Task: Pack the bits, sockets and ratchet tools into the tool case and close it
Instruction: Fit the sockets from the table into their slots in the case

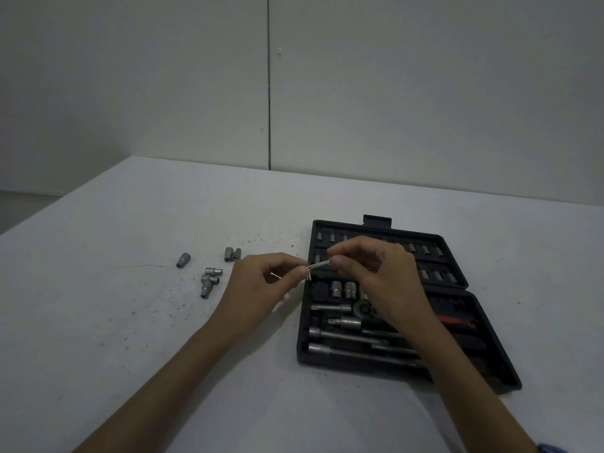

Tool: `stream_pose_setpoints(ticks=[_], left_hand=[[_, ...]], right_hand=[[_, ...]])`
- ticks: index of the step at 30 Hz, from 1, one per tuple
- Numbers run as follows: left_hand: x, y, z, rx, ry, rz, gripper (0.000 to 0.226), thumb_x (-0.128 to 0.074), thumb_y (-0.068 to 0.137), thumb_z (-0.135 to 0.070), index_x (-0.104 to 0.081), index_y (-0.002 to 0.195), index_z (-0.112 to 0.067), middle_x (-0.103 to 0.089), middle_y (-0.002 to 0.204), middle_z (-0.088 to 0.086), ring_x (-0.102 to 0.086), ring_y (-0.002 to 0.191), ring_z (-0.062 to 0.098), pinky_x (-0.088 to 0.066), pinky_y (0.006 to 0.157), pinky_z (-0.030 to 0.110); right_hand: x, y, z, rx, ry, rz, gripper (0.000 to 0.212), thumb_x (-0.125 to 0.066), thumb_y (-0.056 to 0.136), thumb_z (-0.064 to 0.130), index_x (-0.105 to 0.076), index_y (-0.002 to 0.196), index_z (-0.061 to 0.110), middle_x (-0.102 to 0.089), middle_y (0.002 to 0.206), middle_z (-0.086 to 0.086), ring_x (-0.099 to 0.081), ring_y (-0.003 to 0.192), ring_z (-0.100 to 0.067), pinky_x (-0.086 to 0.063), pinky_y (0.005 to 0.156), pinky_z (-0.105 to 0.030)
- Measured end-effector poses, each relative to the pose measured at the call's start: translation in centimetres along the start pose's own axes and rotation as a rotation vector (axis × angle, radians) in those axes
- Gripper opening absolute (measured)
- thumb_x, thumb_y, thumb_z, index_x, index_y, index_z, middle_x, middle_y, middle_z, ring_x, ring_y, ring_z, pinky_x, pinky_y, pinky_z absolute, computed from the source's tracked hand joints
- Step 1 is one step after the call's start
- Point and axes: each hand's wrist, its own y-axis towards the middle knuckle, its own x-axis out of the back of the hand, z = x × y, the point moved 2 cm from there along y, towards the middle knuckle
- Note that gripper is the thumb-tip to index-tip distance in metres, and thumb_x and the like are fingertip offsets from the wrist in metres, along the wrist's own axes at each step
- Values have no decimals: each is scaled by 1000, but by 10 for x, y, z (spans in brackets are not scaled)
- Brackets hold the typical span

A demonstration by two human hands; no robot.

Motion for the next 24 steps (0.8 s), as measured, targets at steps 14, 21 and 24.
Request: stream_pose_setpoints(ticks=[14,21,24], left_hand=[[-1,-1,0,129,-252,-5,10,-68,79,-11,-74,88,-10,-72,76,9,-65,65,13,-53,65,18],[-1,0,-1,101,-227,-15,10,-68,80,-10,-74,89,-11,-73,77,8,-66,66,15,-53,66,18],[-2,-1,-1,99,-214,-3,10,-69,80,-12,-74,88,-13,-73,77,7,-67,68,19,-55,68,22]], right_hand=[[-1,-1,1,16,55,35,14,-71,81,11,-72,91,20,-73,82,5,-70,77,-5,-55,75,-18],[-3,-3,1,-19,26,98,15,-71,82,14,-72,96,19,-72,84,4,-69,77,-4,-54,70,-15],[-5,-3,-1,-29,41,104,13,-70,83,12,-71,96,15,-73,84,2,-69,76,-6,-53,68,-15]])
